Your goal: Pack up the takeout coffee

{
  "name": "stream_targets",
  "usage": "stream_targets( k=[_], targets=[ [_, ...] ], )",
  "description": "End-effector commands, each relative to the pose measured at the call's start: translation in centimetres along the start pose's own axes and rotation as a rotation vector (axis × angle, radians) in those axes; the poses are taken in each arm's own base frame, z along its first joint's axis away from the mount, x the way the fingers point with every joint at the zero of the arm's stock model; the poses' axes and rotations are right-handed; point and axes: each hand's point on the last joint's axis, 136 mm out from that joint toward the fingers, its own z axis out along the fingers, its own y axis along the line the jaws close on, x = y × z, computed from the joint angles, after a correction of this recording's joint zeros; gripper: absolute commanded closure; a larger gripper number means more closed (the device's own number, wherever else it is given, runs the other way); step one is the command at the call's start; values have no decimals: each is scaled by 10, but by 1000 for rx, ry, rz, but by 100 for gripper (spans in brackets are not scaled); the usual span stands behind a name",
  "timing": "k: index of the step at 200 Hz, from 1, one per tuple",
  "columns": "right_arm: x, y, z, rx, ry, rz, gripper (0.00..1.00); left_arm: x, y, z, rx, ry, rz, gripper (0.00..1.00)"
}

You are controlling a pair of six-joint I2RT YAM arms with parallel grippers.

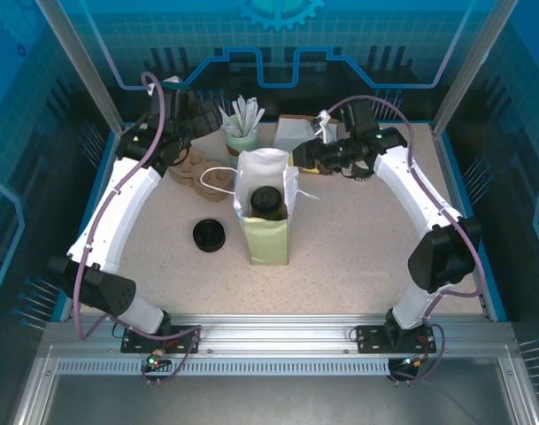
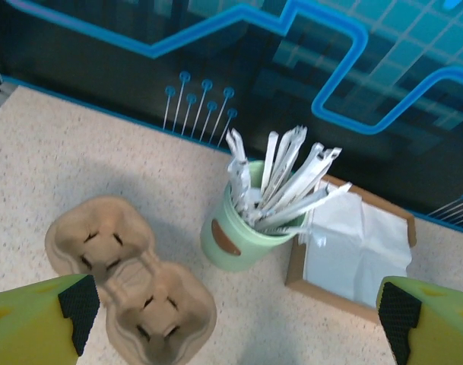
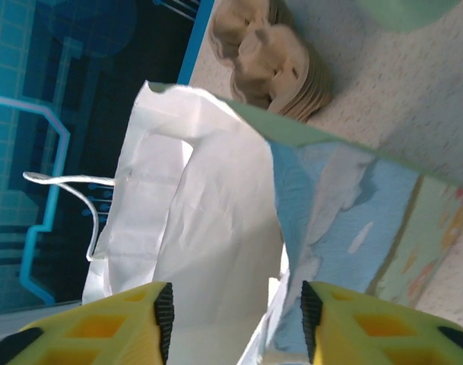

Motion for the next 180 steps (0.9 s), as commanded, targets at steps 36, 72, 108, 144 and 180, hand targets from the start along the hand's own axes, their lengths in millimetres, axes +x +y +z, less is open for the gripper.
stream_targets(
  k=[36,72,108,144,180],
  targets=[
    [-38,8,-62,127,-154,-169,45,-40,-9,17,58,-137,-17,5],
    [-55,34,-95,134,-244,-186,44,-29,-1,44,80,-47,-48,5],
    [-34,44,-115,164,-292,-117,45,-14,9,63,98,76,-63,5],
    [2,38,-132,212,-331,-65,45,-3,19,74,113,141,-91,6],
    [17,33,-139,234,-360,-40,45,6,21,101,184,216,-213,10]
  ],
)
